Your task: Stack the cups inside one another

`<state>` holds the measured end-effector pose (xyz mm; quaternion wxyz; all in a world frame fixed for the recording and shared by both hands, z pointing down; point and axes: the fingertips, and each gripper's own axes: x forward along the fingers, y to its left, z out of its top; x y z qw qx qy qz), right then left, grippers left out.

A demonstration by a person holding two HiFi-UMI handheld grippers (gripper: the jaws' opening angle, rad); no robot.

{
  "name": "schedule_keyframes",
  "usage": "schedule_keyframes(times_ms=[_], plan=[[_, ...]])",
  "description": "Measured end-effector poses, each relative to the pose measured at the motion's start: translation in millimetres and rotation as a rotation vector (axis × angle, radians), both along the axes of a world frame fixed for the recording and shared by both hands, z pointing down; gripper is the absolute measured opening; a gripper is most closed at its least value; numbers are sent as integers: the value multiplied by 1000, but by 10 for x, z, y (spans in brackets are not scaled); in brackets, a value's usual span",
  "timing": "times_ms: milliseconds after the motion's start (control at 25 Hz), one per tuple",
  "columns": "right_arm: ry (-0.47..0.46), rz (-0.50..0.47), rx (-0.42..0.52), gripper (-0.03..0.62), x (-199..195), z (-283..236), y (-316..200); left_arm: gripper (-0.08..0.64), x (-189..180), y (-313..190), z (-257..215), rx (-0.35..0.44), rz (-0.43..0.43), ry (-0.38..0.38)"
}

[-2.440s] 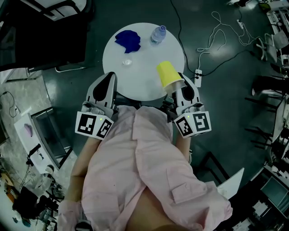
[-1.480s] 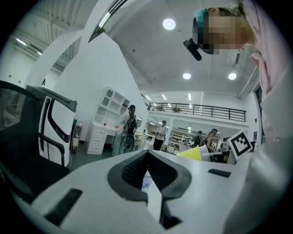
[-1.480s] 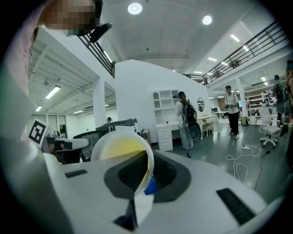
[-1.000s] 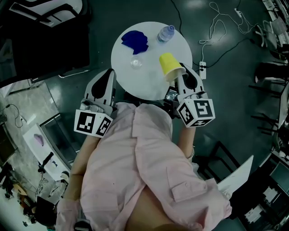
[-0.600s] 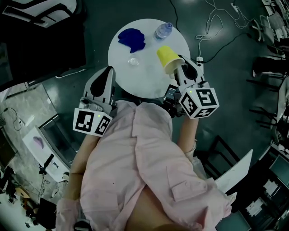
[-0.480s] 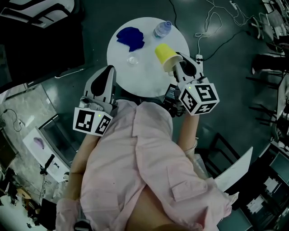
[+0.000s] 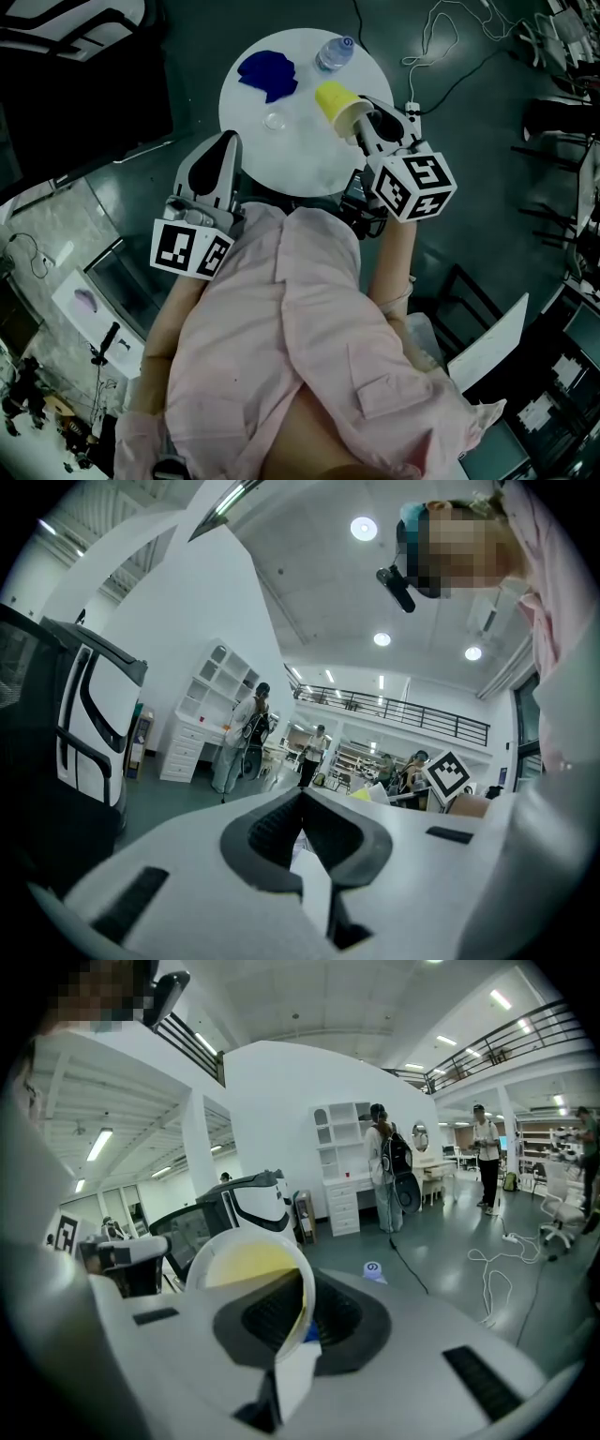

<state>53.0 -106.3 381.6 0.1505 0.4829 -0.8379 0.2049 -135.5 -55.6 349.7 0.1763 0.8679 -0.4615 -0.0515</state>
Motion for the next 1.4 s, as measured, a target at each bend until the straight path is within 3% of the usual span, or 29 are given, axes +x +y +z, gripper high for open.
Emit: schedule_keyframes(times_ms=[680,1400], plan=[[-22,-38,-25,38,-290,96,-94,9,42,-43,48,-22,44,28],[-14,-83,-55,38,-378,281,-102,9,32,-81,-30,23,-8,4]])
